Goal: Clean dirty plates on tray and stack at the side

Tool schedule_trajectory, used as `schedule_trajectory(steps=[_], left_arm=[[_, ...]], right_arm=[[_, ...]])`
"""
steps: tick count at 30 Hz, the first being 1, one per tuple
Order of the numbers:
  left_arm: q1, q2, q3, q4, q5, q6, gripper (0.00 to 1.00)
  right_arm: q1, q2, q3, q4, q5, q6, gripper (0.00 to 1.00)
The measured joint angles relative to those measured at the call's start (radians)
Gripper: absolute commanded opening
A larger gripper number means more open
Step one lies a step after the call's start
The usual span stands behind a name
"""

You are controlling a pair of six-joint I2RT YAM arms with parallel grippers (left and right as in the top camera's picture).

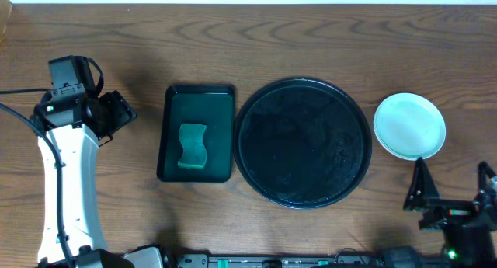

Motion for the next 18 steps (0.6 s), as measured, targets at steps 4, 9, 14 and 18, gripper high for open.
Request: schedule_trajectory(steps=[4,9,14,18], left_arm=[[0.0,0.0,0.0,0.0,0.0,0.0,0.81],[0.0,0.0,0.0,0.0,0.0,0.0,0.81],[0.0,0.0,0.0,0.0,0.0,0.0,0.8],[0.0,0.0,0.0,0.0,0.0,0.0,0.81]], right_arm=[[0.0,-0.081,-0.163,0.163,0.0,0.031,0.99],[-0.002,-0.168,-0.356,0.385,-0.009,0.022,0.99],[-0.016,-0.241,-0.533,0.625,-0.069,-0.037,0.99],[-0.031,-0.274,-0.647,0.763,-0.119,-0.083,0.99]])
